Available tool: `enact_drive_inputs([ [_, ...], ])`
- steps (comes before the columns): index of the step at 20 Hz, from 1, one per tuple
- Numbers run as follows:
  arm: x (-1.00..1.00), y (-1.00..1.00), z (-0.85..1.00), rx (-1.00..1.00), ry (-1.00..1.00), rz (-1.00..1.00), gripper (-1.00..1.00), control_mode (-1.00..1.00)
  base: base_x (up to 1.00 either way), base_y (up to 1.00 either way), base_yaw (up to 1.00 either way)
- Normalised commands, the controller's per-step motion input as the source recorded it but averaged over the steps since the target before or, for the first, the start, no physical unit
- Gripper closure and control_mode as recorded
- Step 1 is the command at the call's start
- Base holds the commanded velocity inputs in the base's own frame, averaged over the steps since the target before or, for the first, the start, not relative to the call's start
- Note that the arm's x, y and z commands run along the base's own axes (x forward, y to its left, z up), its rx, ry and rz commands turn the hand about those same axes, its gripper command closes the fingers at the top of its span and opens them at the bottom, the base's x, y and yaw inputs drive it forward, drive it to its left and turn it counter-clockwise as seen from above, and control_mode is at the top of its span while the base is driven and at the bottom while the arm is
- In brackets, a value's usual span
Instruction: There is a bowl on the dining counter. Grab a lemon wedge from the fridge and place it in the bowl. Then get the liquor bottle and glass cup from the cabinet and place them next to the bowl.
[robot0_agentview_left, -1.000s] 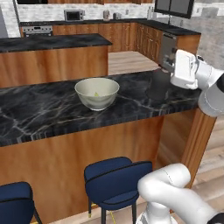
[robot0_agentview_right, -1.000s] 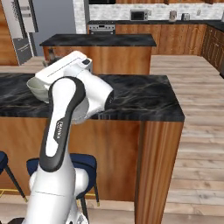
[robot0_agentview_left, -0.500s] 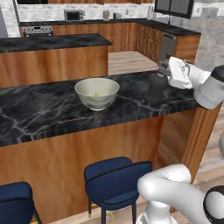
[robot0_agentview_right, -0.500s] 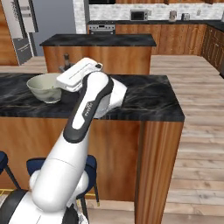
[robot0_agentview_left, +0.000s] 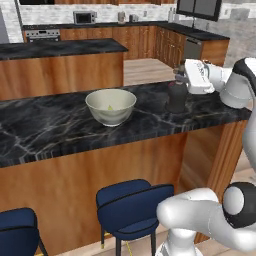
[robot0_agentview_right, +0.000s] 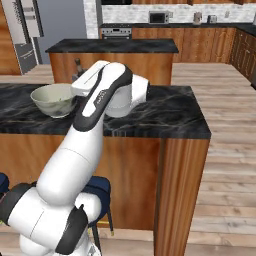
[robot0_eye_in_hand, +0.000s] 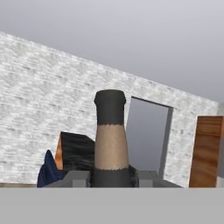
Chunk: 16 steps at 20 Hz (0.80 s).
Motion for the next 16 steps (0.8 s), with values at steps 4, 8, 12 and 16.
enact_drive_inputs([
  [4,0.51,0.11,-0.23,0.0,0.08,0.01,1.0,-1.0,0.0,0.0,0.0],
  [8,0.4,0.27,-0.35,0.0,0.08,0.06,1.0,-1.0,0.0,0.0,0.0],
  [12,0.26,0.27,-0.24,0.0,0.01,0.06,1.0,-1.0,0.0,0.0,0.0],
  [16,0.29,0.2,-0.18,0.0,0.0,0.04,1.0,-1.0,0.0,0.0,0.0],
])
